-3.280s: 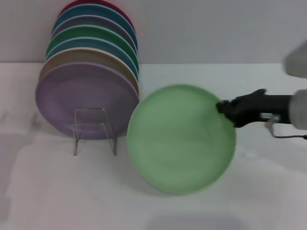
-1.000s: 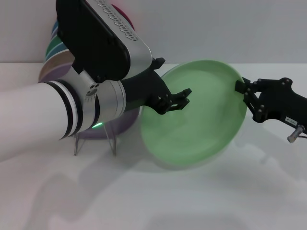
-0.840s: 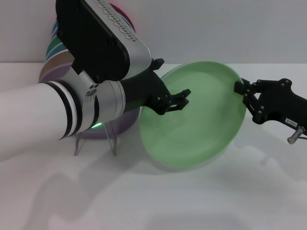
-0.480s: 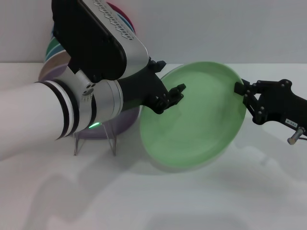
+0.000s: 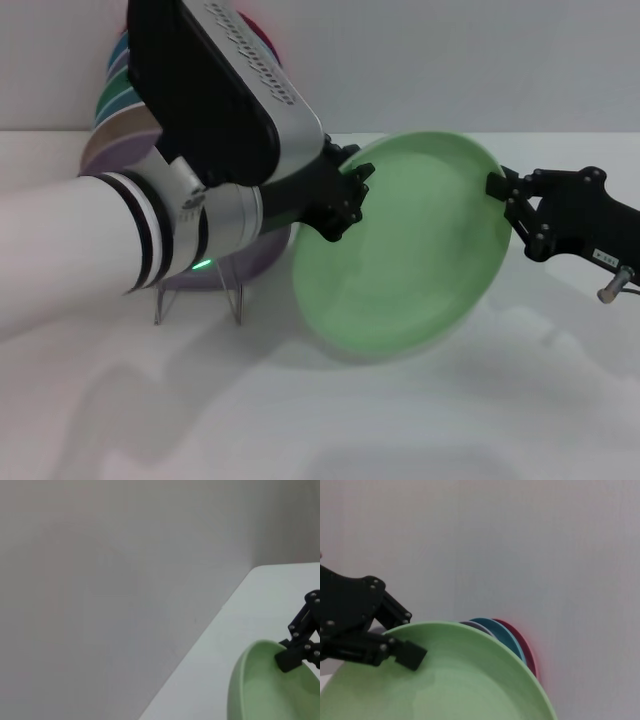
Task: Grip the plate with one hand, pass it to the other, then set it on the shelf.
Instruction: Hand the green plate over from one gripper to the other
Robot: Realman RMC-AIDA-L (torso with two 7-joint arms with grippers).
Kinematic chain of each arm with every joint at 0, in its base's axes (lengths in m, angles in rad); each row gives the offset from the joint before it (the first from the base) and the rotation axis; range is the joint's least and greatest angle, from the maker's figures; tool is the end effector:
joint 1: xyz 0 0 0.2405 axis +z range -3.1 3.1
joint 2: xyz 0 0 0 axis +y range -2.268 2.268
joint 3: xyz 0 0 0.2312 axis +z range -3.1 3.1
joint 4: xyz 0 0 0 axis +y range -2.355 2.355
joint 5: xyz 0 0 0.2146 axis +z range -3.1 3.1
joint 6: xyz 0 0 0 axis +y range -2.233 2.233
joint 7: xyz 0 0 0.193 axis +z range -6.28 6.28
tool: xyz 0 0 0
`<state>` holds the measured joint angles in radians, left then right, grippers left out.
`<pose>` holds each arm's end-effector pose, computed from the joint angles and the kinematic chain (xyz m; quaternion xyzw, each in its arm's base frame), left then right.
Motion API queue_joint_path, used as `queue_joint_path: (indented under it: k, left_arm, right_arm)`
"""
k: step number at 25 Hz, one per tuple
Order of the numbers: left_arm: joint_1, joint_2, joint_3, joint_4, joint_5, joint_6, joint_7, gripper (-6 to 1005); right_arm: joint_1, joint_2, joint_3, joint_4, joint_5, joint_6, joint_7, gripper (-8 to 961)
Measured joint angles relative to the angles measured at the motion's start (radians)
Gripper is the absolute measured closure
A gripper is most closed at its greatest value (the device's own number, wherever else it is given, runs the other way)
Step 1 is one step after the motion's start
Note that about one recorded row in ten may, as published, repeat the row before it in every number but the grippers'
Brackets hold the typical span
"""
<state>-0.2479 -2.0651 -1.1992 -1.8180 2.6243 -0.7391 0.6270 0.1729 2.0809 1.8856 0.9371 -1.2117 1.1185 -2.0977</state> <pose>-0.0464 0.3472 -0.0520 -0.9302 -0.0221 -0.0747 0.3586 0.2216 0.3572 0.0052 -0.8741 0.1159 0.2971 0.3664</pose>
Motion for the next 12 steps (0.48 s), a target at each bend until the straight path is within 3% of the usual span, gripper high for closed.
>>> queue_joint_path:
  k: [4,12]
  left_arm:
    - [0.009,0.002,0.023,-0.005,0.014,0.043,0.013,883]
    - [0.022,0.002,0.031,-0.013,0.005,0.119,0.056,921]
  right_arm:
    - [-0.004,0.001,0.008,-0.02,0.012,0.039,-0.034,871]
    - [-0.017,0.002,0.054,-0.157,0.201,0.18,-0.108,866]
